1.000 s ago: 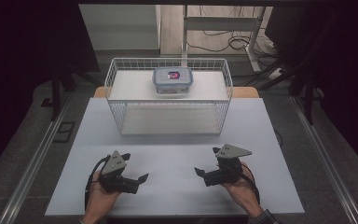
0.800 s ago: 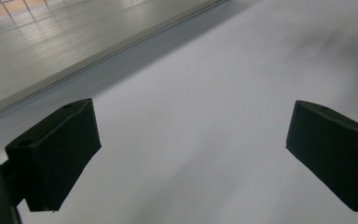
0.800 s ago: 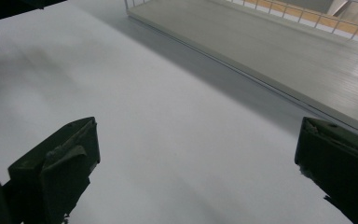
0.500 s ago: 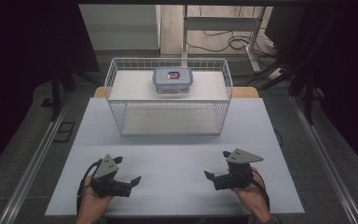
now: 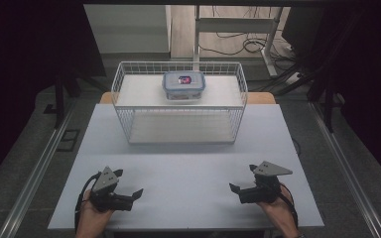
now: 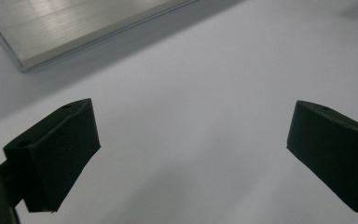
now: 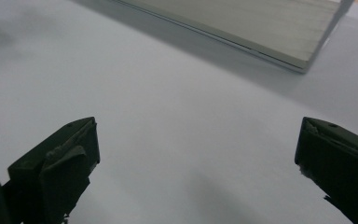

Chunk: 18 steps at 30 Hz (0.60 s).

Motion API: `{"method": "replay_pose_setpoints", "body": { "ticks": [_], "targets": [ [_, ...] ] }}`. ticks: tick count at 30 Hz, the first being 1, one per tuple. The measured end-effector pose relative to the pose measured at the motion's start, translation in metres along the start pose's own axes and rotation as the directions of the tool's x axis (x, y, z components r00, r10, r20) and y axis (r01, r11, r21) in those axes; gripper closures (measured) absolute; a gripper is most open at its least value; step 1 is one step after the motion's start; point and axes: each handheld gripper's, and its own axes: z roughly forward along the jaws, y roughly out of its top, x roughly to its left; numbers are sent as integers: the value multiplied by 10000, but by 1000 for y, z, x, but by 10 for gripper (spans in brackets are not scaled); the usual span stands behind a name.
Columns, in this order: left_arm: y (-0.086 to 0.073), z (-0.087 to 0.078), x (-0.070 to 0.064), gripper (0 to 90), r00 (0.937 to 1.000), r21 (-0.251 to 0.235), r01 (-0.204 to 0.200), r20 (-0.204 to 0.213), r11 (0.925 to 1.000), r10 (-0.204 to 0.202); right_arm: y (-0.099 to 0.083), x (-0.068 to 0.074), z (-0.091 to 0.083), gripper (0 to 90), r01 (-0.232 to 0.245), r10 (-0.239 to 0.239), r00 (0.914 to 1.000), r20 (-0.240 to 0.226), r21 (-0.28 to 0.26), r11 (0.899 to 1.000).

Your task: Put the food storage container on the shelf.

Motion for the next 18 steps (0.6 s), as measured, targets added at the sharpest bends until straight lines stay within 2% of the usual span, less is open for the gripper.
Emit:
{"method": "replay_pose_setpoints", "body": {
  "ticks": [6, 12, 18],
  "targets": [
    [-8, -3, 6, 10, 9998, 303, 89, -197, 9995, -83, -9, -9, -6, 0, -211, 207, 9993, 299, 141, 9997],
    [-18, -9, 16, 7, 9982, 426, 558, -259, 9975, -547, -16, -13, -8, 0, -224, 213, 9992, 345, 307, 9993],
    [-24, -8, 22, 5, 9956, 608, 890, -349, 9942, -870, -21, -15, -4, 0, -231, 205, 9991, 373, 697, 9973]
  ]
}}
